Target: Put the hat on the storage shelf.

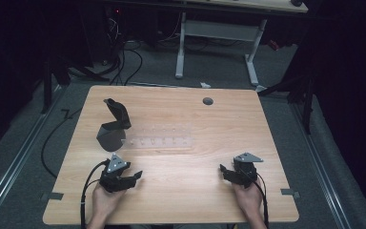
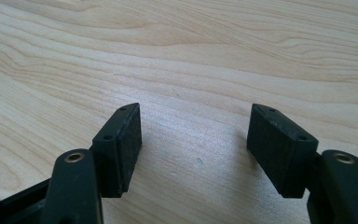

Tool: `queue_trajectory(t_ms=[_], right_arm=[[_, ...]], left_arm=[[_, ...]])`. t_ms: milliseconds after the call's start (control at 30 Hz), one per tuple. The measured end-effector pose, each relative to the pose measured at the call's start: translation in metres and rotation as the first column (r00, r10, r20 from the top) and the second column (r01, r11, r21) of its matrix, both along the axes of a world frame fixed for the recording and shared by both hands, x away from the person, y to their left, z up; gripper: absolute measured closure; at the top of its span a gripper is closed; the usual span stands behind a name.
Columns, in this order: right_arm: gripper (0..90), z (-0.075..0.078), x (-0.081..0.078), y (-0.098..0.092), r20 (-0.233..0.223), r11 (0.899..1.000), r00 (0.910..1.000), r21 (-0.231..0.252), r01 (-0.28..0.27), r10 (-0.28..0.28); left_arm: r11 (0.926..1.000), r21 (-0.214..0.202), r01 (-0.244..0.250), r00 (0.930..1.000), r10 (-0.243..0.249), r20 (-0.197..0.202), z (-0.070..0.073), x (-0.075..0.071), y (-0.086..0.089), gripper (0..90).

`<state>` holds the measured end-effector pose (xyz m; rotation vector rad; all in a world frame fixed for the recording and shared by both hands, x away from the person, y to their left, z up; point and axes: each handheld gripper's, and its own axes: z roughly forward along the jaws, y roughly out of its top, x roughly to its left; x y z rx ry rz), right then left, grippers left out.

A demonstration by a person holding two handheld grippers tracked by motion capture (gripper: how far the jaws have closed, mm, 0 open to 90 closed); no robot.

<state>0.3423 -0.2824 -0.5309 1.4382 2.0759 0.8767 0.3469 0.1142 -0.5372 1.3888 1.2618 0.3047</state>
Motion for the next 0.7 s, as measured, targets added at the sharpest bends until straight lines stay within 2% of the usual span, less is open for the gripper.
queue_trajectory(t_ms=[400,567,700], right_arm=[[35.7,0.0000,0.0000,0.0000,0.000,1.000,1.0000,-0.001,0.000,0.000],[35.8,-0.0001,0.0000,-0.0001,0.001,1.000,1.0000,-0.001,-0.002,0.002],[35.6,0.0000,-0.0002,0.0001,0.000,1.000,1.0000,-0.001,-0.003,0.003]], left_arm=[[0.9994,0.030,-0.021,0.9996,0.021,-0.016,-0.0066,0.0064,-0.0034,38.0],[0.9987,0.044,-0.026,0.9996,0.026,-0.008,-0.0074,0.0068,-0.0053,36.5],[0.9958,0.089,-0.023,0.9997,0.022,0.010,-0.0093,0.0053,-0.0089,34.5]])
